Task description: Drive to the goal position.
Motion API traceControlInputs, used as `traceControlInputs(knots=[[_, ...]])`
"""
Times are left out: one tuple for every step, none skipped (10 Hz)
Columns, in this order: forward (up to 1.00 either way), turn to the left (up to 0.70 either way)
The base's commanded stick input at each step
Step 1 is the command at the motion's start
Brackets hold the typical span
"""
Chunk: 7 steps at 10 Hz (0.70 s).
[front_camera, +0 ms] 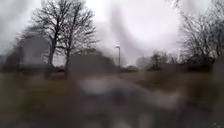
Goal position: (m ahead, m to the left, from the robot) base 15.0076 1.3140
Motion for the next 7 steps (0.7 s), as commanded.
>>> traceControlInputs(knots=[[0.85, 0.00], [0.85, 0.00], [0.85, 0.00], [0.85, 0.00], [0.85, 0.00], [0.85, 0.00], [0.85, 0.00]])
